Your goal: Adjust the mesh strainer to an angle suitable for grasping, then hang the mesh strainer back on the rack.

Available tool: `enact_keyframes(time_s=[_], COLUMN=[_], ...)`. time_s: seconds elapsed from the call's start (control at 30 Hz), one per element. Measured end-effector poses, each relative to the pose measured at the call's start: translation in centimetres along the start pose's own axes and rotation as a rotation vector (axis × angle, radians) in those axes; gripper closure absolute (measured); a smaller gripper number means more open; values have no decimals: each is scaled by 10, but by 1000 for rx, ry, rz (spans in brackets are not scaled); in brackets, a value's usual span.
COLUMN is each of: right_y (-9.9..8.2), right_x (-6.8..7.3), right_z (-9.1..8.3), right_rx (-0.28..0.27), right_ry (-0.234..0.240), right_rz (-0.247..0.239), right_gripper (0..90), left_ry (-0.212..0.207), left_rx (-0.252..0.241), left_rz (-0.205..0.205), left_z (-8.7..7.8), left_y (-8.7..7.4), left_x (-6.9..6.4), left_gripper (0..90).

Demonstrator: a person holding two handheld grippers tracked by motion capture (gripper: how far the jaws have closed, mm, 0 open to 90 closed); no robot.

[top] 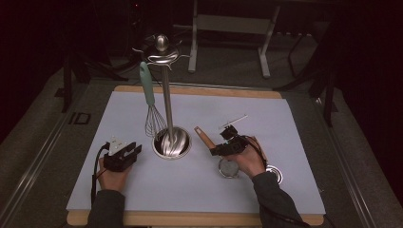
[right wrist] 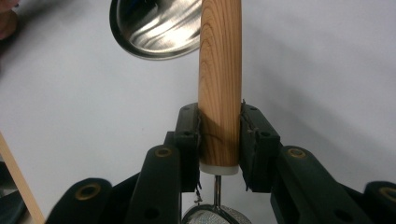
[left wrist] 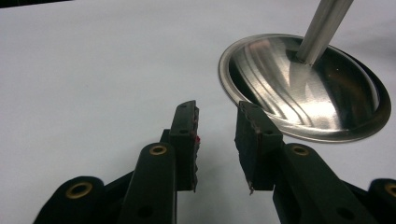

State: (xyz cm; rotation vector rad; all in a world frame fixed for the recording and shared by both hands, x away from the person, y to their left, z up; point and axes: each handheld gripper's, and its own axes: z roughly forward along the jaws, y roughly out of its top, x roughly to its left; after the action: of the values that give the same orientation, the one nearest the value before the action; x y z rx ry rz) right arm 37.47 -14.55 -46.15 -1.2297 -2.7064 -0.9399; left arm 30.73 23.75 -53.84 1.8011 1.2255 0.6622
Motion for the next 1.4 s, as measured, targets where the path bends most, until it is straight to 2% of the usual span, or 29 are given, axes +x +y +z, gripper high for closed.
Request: enact_keyframes(time_s=[0.6, 0.93, 1.07, 1.4], right_y=[3, 7, 7, 11], right_x=[8, 14, 18, 23], right_z=[-12, -23, -29, -38], right_rx=[-54, -106, -143, -185], right_ry=[4, 11, 30, 51], right_rz=[-20, -38, -51, -83], right_gripper=[713, 713, 713, 713], left_ry=[-9, -10, -8, -9], left_rx=[6, 6, 7, 6], left_rz=[-17, -17, -14, -16], left_z=[1, 0, 0, 0], left_y=[0, 0, 0, 0], left_x=[2, 2, 2, 2], left_gripper=[688, 683, 681, 679])
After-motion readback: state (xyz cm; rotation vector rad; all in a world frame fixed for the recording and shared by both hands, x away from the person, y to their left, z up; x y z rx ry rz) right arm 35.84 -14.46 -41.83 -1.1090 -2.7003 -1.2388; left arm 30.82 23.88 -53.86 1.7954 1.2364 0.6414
